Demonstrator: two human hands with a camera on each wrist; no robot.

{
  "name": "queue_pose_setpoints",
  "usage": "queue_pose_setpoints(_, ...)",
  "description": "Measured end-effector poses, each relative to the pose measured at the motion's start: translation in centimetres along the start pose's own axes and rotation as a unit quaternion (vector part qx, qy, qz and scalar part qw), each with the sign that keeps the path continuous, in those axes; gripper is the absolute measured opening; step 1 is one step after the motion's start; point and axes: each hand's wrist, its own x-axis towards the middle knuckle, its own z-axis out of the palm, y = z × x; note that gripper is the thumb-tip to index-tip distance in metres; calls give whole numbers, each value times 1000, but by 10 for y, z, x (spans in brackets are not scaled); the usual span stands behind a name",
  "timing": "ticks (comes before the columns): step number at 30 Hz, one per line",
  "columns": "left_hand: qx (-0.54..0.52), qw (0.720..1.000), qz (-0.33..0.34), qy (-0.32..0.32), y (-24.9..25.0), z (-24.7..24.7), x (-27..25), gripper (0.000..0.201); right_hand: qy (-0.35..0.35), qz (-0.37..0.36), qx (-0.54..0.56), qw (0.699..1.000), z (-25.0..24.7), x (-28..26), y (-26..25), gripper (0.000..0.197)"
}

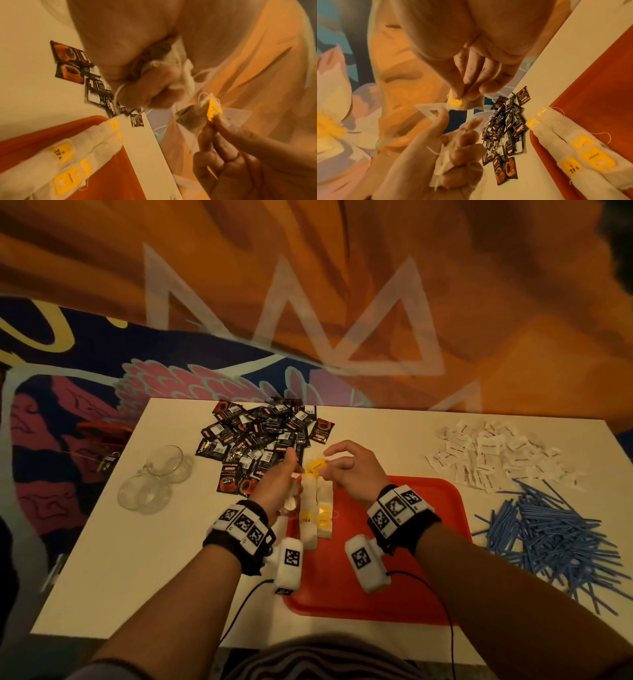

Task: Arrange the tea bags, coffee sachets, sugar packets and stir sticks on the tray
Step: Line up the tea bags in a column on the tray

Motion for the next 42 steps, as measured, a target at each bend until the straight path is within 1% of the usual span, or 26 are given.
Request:
queue_pose_setpoints(1, 11, 998, 49, 42, -1, -3, 2, 55, 4, 7, 16, 1000, -1, 0, 1, 25)
queue_pose_setpoints(2, 5, 993, 97, 65, -2, -5, 2, 43, 8, 11, 29, 999, -1, 1, 2, 25)
queue_pose_setpoints(4, 4, 983, 171, 66, 1, -6, -2, 15, 21, 17, 53, 998, -1, 2, 3, 28)
queue_pose_setpoints(5, 22, 980, 191, 55, 3, -6, -3, 7, 27, 21, 63, 997, 0, 2, 3, 29)
queue_pose_setpoints(7, 70, 973, 217, 41, 4, -4, -2, 6, 34, 26, 88, 995, 3, 1, 2, 31)
queue_pose_setpoints(9, 99, 968, 223, 57, 5, -2, 2, 6, 34, 28, 118, 992, 6, 0, 0, 31)
queue_pose_setpoints(11, 102, 966, 226, 74, 3, -3, 7, 9, 28, 23, 111, 993, 6, 0, 0, 30)
queue_pose_setpoints(12, 104, 965, 227, 77, 3, -4, 8, 11, 26, 18, 75, 997, 4, 0, 1, 29)
queue_pose_setpoints(14, 110, 966, 224, 71, 4, -5, 8, 10, 34, 6, -62, 997, -1, 2, 5, 29)
queue_pose_setpoints(16, 123, 967, 216, 51, 6, -6, 4, 10, 41, -12, -179, 983, -5, 2, 9, 37)
queue_pose_setpoints(17, 128, 967, 216, 38, 7, -6, 1, 11, 27, -22, -195, 980, -6, 1, 9, 42)
queue_pose_setpoints(18, 130, 967, 218, 25, 8, -6, -1, 11, 9, -28, -187, 982, -6, 1, 10, 44)
queue_pose_setpoints(19, 128, 967, 219, 18, 8, -6, -2, 12, -9, -32, -163, 986, -5, 0, 10, 39)
queue_pose_setpoints(20, 126, 967, 221, 17, 7, -6, -2, 12, -24, -34, -139, 989, -2, 0, 10, 30)
queue_pose_setpoints(22, 127, 966, 223, 30, 5, -7, 1, 14, -32, -32, -127, 991, 1, 0, 11, 12)
queue_pose_setpoints(23, 133, 965, 222, 37, 3, -8, 3, 14, -29, -25, -131, 991, 2, 1, 13, 10)
queue_pose_setpoints(26, 144, 968, 199, 44, -6, -7, 7, 12, -31, 11, -132, 991, 4, 3, 24, 9)
queue_pose_setpoints(28, 159, 971, 169, 52, -16, -8, 10, 12, -30, 55, -133, 989, 5, 4, 38, 11)
queue_pose_setpoints(30, 189, 972, 125, 65, -29, -10, 15, 12, -14, 105, -145, 984, 5, 7, 58, 21)
queue_pose_setpoints(32, 226, 969, 75, 72, -46, -13, 20, 12, -16, 150, -171, 974, 4, 5, 77, 32)
queue_pose_setpoints(33, 250, 964, 54, 72, -54, -15, 22, 12, -22, 169, -188, 967, 5, 2, 86, 34)
queue_pose_setpoints(35, 300, 951, 22, 71, -72, -16, 24, 12, -32, 195, -216, 956, 6, -3, 104, 28)
queue_pose_setpoints(37, 344, 936, -1, 76, -90, -16, 24, 14, -25, 220, -229, 948, 9, -10, 120, 22)
queue_pose_setpoints(40, 365, 926, -32, 91, -114, -11, 26, 15, -40, 239, -295, 924, 13, -17, 137, 18)
queue_pose_setpoints(42, 371, 922, -54, 98, -125, -7, 28, 12, -41, 246, -295, 922, 17, -18, 142, 19)
